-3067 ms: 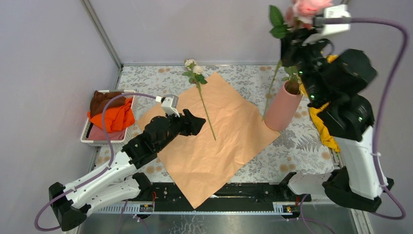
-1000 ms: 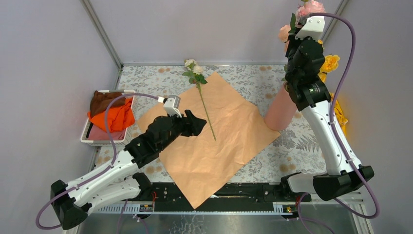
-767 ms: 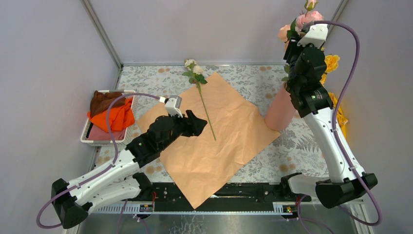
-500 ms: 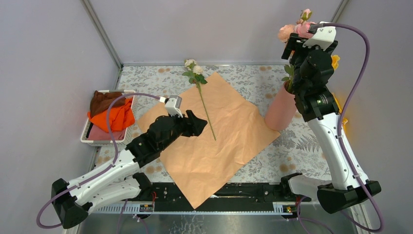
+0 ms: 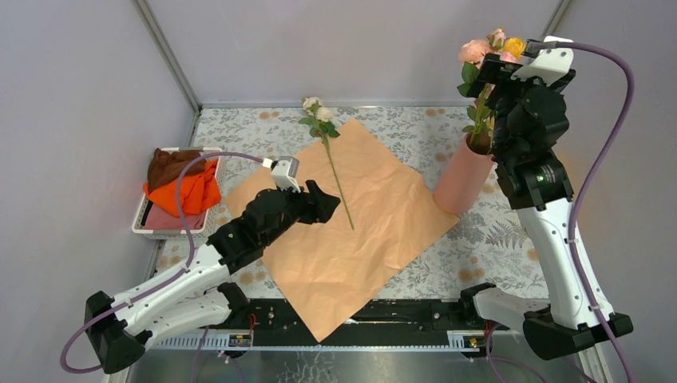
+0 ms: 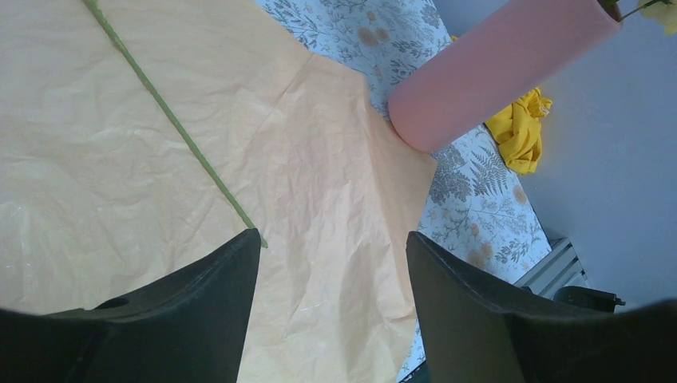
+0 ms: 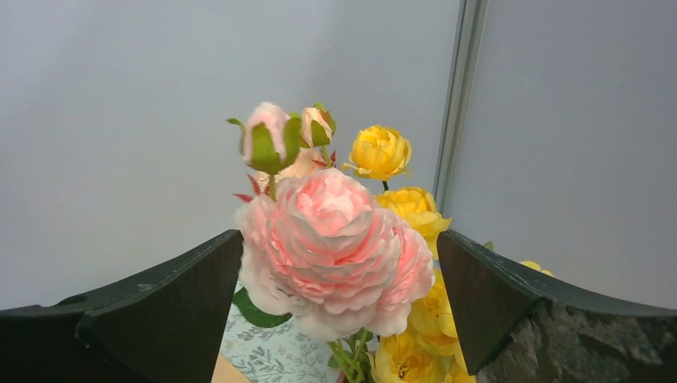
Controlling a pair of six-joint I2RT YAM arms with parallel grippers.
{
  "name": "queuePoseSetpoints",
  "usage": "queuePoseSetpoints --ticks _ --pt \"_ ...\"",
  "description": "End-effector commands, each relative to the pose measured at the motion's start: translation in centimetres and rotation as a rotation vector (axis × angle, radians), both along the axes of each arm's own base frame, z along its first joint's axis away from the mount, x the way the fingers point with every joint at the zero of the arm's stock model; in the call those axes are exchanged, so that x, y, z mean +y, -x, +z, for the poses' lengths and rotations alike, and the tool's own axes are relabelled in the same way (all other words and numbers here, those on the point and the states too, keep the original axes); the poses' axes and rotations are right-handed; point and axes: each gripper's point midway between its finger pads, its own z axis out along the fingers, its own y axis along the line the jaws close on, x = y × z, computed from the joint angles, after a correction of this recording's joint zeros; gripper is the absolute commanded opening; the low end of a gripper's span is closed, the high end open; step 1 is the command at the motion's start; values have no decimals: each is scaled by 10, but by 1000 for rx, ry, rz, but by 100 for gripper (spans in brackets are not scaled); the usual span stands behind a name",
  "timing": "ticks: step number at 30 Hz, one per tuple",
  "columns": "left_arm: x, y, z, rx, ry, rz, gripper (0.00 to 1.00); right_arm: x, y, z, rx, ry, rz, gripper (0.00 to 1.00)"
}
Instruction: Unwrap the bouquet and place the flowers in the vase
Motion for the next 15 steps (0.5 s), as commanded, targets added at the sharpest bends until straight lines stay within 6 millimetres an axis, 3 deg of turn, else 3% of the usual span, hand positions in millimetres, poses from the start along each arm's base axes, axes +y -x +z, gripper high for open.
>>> queuePoseSetpoints --ticks 1,9,15 --pt "-6 -3 18 -34 53 -1 74 1 27 48 -130 -54 59 100" --pt "9 -6 27 -37 43 68 74 25 49 74 -229 -108 237 100" --pt "44 -12 35 -27 33 242 76 82 64 108 -263 -184 574 97"
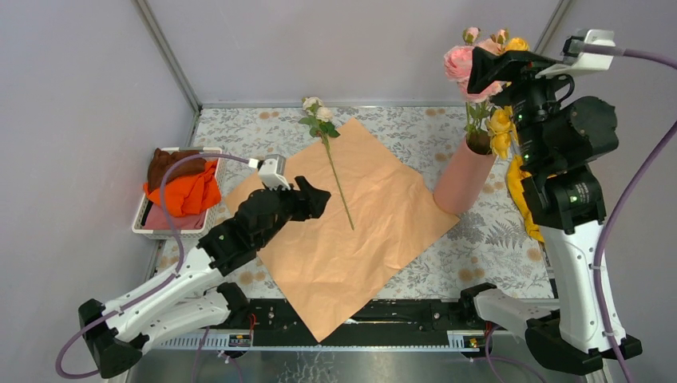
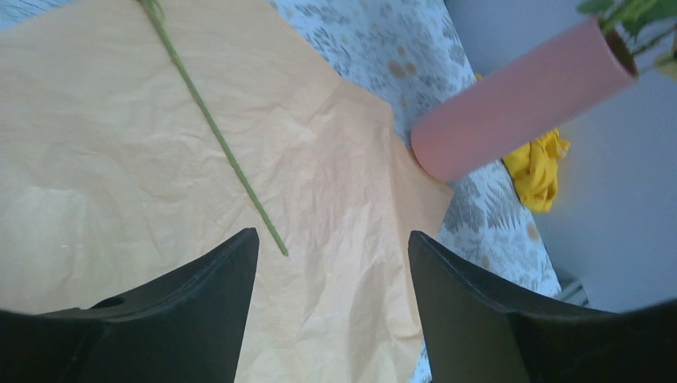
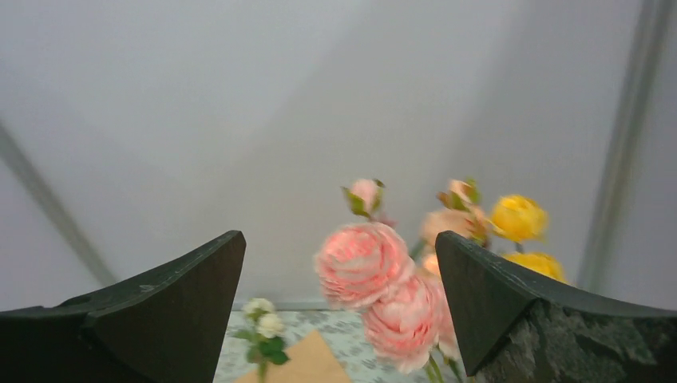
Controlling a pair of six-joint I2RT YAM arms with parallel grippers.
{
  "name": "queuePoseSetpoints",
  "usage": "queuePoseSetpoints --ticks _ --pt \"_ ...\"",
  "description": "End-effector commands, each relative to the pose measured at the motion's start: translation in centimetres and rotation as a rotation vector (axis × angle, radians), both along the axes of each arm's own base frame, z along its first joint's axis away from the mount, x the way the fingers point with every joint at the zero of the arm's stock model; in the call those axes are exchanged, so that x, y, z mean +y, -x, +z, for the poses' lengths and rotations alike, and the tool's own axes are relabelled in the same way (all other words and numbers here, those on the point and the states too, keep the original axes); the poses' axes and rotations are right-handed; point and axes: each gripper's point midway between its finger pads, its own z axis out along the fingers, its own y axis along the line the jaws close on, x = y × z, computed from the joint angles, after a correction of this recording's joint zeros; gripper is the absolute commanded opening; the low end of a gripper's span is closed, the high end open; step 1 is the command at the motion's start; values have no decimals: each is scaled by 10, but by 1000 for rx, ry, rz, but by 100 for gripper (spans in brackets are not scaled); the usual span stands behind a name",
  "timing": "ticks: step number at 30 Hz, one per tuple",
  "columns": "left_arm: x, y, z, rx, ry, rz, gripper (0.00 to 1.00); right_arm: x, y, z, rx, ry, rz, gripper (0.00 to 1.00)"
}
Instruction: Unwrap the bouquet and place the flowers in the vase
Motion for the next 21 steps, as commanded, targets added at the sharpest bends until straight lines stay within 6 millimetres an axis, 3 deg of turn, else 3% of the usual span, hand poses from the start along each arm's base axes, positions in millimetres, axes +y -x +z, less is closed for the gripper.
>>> queuePoseSetpoints --ticks 1,5,15,17,18,21 --pt "34 -9 30 -34 38 188 77 51 20 47 -90 -71 317 96" --pt "56 -8 48 -54 60 277 81 91 13 52 -52 -84 517 92" --pt "91 -5 62 -81 68 408 83 142 5 51 -28 -57 704 90" --pt "99 -3 64 -85 68 438 84 163 1 46 4 -9 725 90" --pt "102 -3 66 -89 72 446 85 173 5 54 -8 16 744 89" --pt "108 0 71 -95 77 461 87 218 2 43 43 75 817 88"
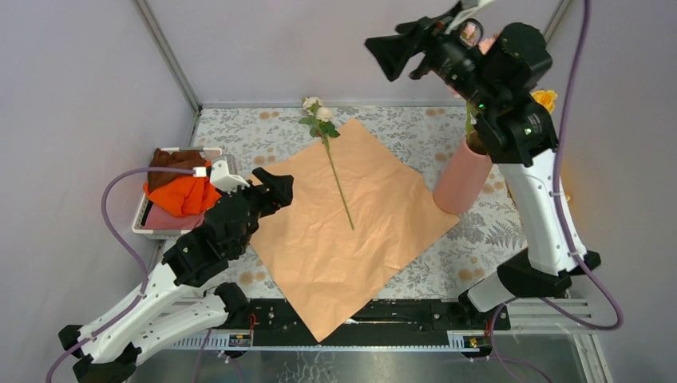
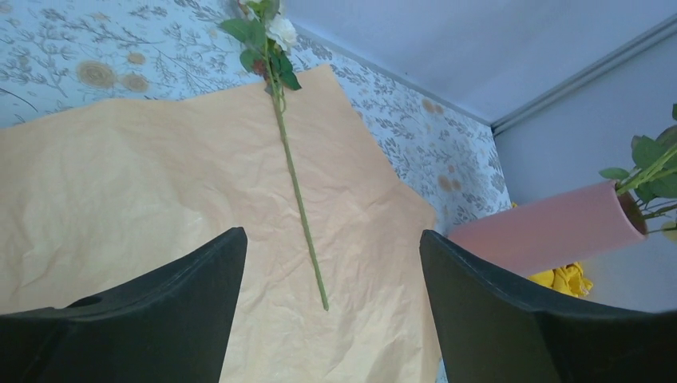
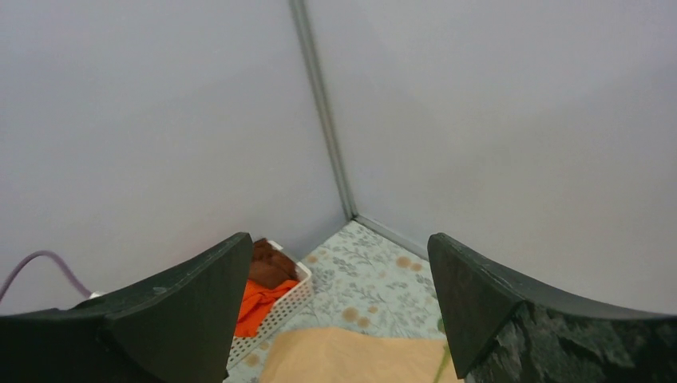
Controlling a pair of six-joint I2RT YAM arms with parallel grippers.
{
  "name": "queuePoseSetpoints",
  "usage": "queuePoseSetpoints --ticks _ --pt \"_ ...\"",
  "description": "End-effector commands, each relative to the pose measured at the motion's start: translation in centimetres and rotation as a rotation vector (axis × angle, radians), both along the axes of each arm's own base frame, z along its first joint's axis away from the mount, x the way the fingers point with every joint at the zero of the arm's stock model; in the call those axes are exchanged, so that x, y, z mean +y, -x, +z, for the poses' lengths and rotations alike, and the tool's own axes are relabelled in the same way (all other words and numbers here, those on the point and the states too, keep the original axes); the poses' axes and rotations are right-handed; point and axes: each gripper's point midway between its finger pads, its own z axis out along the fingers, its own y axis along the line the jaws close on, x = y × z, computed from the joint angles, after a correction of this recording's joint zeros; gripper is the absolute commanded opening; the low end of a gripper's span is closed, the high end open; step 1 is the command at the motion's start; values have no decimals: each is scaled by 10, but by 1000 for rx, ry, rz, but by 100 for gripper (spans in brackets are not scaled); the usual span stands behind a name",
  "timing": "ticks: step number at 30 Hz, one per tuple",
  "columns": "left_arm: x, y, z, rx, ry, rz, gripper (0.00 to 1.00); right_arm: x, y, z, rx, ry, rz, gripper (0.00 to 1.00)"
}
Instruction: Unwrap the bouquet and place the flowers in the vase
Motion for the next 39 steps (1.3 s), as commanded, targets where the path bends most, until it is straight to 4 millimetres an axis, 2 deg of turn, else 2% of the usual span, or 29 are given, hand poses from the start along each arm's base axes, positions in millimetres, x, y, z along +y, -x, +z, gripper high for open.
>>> queuePoseSetpoints --ticks 1,4,6,8,11,18,20,25,32,39 --pt "21 1 19 -33 27 89 87 51 16 7 -45 82 115 88" --pt "22 1 15 -16 11 93 87 94 10 -27 19 160 167 88" --pt "22 1 13 -8 5 95 87 119 4 -59 61 239 163 88" --pt "24 2 14 -8 5 102 87 133 -1 -86 116 290 154 88" --pt "34 6 19 -21 20 124 87 142 -10 -123 207 334 135 87" --pt "45 12 15 -12 33 159 88 140 -34 -230 422 462 10 81" --pt "45 12 12 -7 39 161 88 137 -37 -274 497 518 -22 78" --pt "42 11 8 0 41 155 88 126 -42 -351 617 619 -101 72" --pt "41 12 6 4 41 148 88 120 -35 -430 744 704 -119 62" --pt "36 11 2 16 40 131 88 115 -23 -489 849 767 -111 56"
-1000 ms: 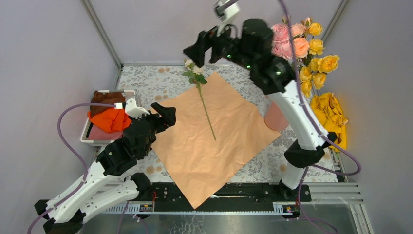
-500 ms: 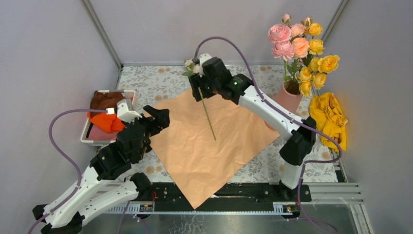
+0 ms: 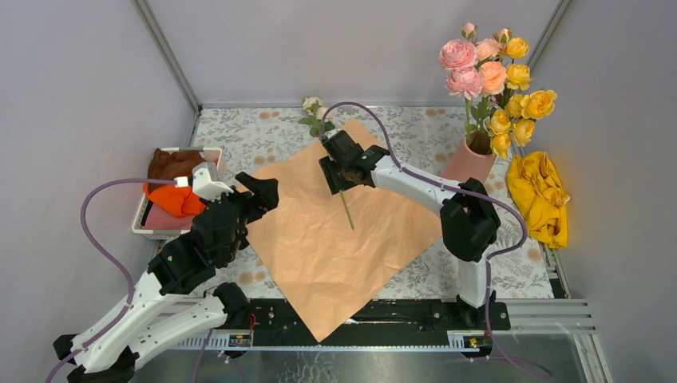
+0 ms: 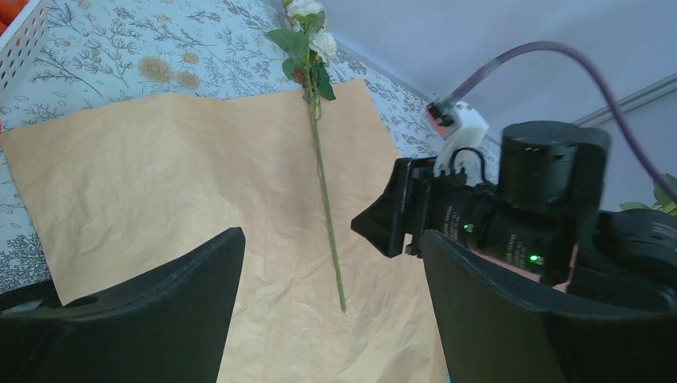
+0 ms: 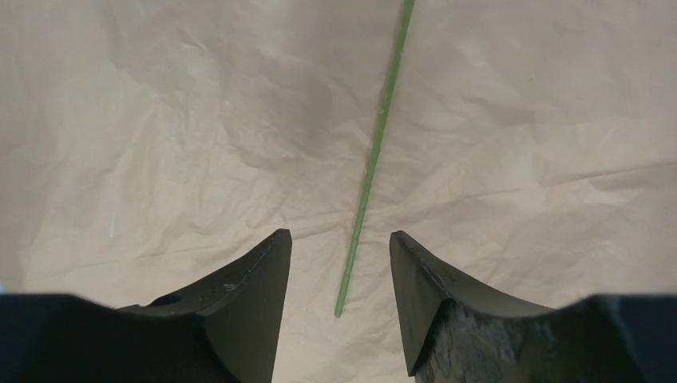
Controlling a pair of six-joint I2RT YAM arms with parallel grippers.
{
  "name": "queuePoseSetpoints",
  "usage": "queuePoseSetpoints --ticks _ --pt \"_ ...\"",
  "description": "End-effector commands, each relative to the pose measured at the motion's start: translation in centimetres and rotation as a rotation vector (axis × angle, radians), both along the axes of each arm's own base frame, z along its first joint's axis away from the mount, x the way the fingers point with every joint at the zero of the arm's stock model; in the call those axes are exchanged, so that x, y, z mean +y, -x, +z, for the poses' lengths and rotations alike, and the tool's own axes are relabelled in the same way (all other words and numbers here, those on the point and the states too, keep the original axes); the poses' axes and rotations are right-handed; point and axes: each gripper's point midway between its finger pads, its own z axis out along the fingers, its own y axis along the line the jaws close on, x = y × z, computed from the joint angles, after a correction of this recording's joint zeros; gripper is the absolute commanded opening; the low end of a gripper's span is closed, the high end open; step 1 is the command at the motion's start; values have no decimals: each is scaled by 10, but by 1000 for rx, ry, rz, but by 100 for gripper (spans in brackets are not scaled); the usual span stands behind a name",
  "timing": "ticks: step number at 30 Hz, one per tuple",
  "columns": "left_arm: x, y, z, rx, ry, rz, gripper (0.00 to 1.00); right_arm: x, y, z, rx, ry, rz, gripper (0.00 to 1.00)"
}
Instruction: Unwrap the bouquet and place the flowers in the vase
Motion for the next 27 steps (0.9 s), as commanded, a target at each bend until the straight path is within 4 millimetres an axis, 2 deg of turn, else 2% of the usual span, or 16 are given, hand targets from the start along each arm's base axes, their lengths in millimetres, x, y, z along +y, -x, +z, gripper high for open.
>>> queuePoseSetpoints --ticks 1,5,10,13,17,22,27 --pt "-1 -3 -1 -4 20 19 88 4 0 -22 19 -12 -29 55" --pt "-6 -4 -2 0 20 1 89 0 6 -47 58 13 -38 53" --pt "-14 -6 -7 14 18 -23 91 -2 4 -63 71 37 -51 50" --pt "-19 -7 -8 15 28 -41 93 0 4 -74 90 48 -46 44" --pt "-21 -7 -9 19 37 -40 98 0 5 -83 106 56 -48 41" --pt "-23 -8 -10 24 40 -41 99 -3 5 -90 108 73 -58 41" --pt "-26 -10 -12 29 36 -53 99 -4 6 -96 114 84 -56 34"
